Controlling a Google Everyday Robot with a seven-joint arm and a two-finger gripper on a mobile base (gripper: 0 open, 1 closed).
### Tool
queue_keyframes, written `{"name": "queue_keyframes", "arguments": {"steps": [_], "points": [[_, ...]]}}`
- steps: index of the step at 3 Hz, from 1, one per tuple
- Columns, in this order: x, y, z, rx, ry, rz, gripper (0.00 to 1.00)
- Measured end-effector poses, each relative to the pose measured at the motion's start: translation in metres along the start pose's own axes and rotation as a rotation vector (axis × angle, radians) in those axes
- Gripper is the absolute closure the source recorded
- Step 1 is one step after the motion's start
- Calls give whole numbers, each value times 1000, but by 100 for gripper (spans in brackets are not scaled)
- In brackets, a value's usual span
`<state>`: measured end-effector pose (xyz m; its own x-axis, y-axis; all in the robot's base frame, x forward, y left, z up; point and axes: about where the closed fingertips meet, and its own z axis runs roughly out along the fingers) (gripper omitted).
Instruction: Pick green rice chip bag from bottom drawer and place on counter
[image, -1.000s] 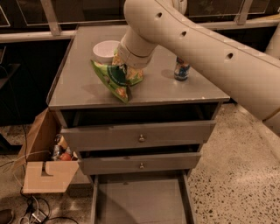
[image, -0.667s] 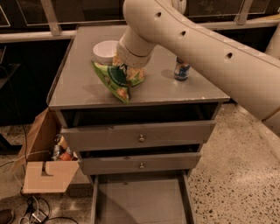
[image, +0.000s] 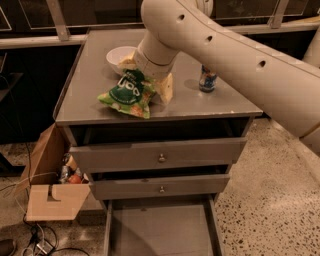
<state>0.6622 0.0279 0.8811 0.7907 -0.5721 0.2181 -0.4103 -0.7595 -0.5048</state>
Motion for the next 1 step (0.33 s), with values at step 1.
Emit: {"name": "queue_keyframes", "arguments": {"steps": [1], "points": [[0, 0, 0, 0, 0, 0, 0]]}}
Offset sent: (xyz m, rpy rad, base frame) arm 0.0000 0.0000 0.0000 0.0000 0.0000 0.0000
